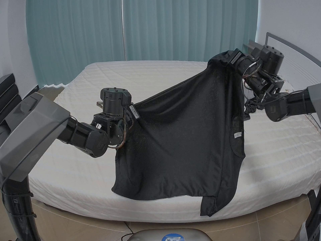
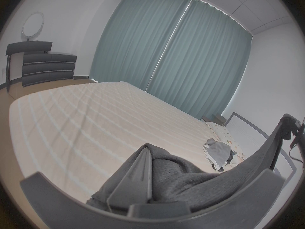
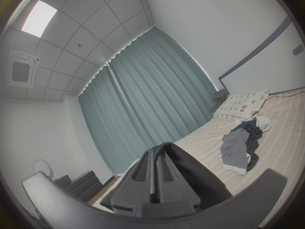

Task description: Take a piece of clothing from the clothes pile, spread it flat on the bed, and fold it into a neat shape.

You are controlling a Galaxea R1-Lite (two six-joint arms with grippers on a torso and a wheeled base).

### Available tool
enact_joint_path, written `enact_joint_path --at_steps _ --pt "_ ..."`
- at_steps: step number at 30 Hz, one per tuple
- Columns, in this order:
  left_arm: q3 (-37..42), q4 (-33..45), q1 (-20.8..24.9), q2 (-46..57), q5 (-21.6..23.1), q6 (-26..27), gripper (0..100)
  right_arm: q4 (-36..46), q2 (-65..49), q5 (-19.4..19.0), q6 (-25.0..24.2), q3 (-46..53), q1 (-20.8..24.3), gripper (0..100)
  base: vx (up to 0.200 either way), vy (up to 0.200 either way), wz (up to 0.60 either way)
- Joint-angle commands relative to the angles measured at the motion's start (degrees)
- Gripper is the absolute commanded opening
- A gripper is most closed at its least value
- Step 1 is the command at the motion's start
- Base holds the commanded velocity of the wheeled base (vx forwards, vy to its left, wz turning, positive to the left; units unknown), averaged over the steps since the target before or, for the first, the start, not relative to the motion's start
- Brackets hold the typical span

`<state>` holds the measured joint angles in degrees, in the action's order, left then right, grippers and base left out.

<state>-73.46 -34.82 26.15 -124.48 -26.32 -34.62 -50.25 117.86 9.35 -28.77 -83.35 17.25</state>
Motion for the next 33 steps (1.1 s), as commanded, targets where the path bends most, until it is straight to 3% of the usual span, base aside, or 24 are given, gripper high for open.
enact_joint_path --at_steps 1,7,21,22,26,27,33 --pt "-2.74 -0.69 -0.05 -6.22 -0.05 -1.59 0 -2.22 6.86 1.81 0.56 0.55 1.38 0 0.200 0.000 0.00" --pt "-3.44 -1.04 -0.05 -11.58 -0.14 -3.26 0 -3.80 14.24 3.92 2.23 2.40 2.53 0 0.200 0.000 0.00" --pt "-10.48 -1.04 -2.59 -20.19 -2.33 -5.19 0 -5.12 24.17 6.47 2.49 -1.47 2.26 0 0.000 0.000 0.00" --pt "-10.56 -1.04 -2.68 -20.54 -2.33 -5.19 0 -5.03 24.61 6.47 2.58 -1.64 2.09 100 0.000 0.000 0.00" --pt "-11.18 -1.04 -3.12 -22.47 -2.42 -5.11 0 -5.12 25.93 5.68 2.58 -1.99 1.38 100 0.000 0.000 0.00" --pt "-11.27 -1.04 -3.12 -22.91 -2.42 -4.93 100 -5.21 26.37 5.59 2.58 -1.99 1.21 100 0.000 0.000 0.00" --pt "-13.20 -1.13 -4.35 -24.06 -3.12 -4.40 100 -5.03 27.51 5.42 2.58 -0.68 0.06 100 0.000 0.000 0.00"
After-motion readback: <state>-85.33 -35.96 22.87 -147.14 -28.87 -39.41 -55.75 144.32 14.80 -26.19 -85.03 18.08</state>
